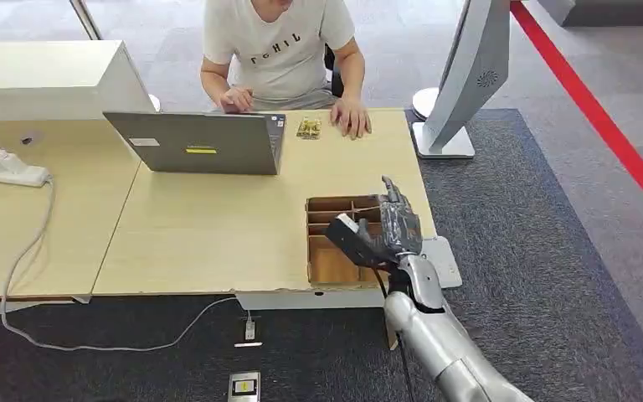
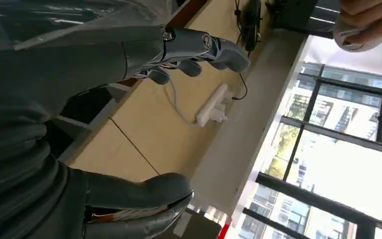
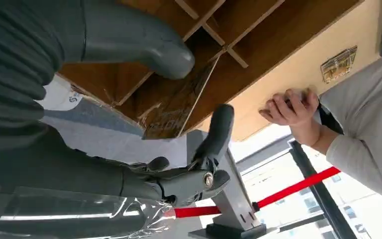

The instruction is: Pass the card to the sensor for recognition and then transmit it.

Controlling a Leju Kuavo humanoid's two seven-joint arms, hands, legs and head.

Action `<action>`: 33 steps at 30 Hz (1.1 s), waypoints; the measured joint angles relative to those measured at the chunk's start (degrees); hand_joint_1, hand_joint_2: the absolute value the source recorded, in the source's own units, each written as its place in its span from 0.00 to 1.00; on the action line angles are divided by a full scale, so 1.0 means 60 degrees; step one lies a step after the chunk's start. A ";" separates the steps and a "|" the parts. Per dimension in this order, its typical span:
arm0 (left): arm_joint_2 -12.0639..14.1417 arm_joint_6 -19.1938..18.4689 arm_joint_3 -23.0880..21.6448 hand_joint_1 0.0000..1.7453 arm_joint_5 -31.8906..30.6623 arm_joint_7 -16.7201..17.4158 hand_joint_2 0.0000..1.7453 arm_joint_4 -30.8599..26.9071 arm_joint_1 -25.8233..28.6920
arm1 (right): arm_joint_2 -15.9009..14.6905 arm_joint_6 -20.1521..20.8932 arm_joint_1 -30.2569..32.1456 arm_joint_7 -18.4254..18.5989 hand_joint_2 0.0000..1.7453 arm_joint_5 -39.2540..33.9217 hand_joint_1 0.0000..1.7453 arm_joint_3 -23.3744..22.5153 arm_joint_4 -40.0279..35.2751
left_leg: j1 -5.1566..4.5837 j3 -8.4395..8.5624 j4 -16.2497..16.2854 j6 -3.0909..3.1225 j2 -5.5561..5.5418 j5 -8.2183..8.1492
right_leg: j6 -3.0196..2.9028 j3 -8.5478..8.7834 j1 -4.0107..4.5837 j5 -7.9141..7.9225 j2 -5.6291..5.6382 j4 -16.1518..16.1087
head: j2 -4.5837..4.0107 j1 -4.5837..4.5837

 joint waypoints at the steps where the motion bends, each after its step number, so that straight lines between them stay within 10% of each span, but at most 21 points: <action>1: 0.0000 0.0004 0.0000 0.00 0.0000 0.0000 1.00 0.0000 0.0000 | 0.0018 -0.0018 -0.0020 0.0000 1.00 0.0000 1.00 0.0004 0.0051 | 0.0000 0.0000 0.0000 0.0000 0.0000 0.0000 | 0.0000 0.0000 0.0000 0.0000 0.0000 0.0000 | 0.0000 -0.0004; 7: 0.0000 0.0033 0.0000 0.00 0.0000 0.0000 1.00 0.0000 0.0000 | 0.0076 -0.0153 -0.0115 0.0026 1.00 0.0044 0.98 0.0011 0.0346 | 0.0000 0.0000 0.0001 0.0000 0.0000 0.0000 | 0.0000 0.0000 0.0000 0.0000 0.0000 -0.0001 | 0.0000 0.0000; 8: 0.0000 0.0036 0.0000 0.00 -0.0015 0.0000 1.00 0.0000 0.0000 | 0.0076 -0.0193 -0.0140 0.0047 1.00 0.0044 0.77 0.0011 0.0393 | 0.0000 0.0000 0.0001 0.0000 0.0000 0.0000 | 0.0000 0.0000 0.0000 0.0000 0.0000 -0.0001 | 0.0000 0.0000; 10: 0.0000 0.0058 0.0000 0.00 -0.0040 0.0000 1.00 0.0000 0.0000 | 0.0073 -0.0273 -0.0191 0.0084 1.00 0.0036 0.72 0.0011 0.0473 | -0.0001 0.0000 0.0001 0.0000 0.0000 0.0000 | 0.0000 -0.0001 0.0000 0.0000 0.0000 -0.0001 | 0.0000 0.0000; 14: 0.0000 0.0066 0.0000 0.00 -0.0047 0.0000 1.00 0.0000 0.0001 | 0.0055 -0.0404 -0.0319 0.0095 1.00 0.0011 0.00 0.0011 0.0634 | -0.0001 0.0002 0.0001 0.0000 0.0000 0.0000 | 0.0000 -0.0001 0.0000 0.0000 0.0000 -0.0001 | 0.0000 -0.0004; 33: 0.0000 -0.0405 0.0007 0.00 0.0182 0.0000 1.00 0.0000 0.0002 | -0.0229 -0.0171 -0.0228 0.0251 1.00 -0.0539 0.00 -0.0011 0.0528 | -0.0001 0.0005 0.0002 0.0000 0.0001 0.0000 | 0.0000 -0.0002 -0.0001 0.0000 0.0000 -0.0002 | 0.0000 0.0000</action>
